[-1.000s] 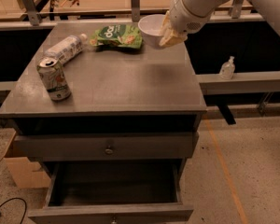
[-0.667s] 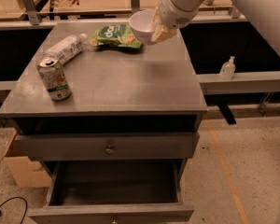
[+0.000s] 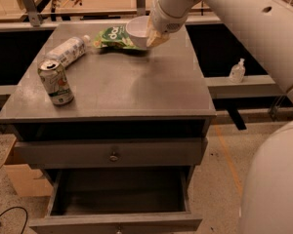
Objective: Move white bowl near green rice chip bag
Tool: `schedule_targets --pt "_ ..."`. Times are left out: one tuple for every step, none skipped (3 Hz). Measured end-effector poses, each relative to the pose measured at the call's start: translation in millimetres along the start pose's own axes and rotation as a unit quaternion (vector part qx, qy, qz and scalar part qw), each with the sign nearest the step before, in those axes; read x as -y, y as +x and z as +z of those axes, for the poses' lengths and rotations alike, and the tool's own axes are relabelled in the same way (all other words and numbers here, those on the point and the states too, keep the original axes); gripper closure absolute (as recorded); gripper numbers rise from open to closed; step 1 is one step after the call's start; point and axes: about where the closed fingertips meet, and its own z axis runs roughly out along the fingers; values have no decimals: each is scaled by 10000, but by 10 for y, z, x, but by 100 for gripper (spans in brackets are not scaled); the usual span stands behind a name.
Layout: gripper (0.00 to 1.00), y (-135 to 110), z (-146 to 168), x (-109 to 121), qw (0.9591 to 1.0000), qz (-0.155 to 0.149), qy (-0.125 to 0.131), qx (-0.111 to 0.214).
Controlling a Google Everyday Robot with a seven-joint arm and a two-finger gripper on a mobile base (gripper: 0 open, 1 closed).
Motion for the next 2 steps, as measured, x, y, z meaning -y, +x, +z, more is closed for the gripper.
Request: schedule_targets --pt "50 -1 294 49 9995 146 -161 229" --pt "26 11 471 57 9987 247 -272 362"
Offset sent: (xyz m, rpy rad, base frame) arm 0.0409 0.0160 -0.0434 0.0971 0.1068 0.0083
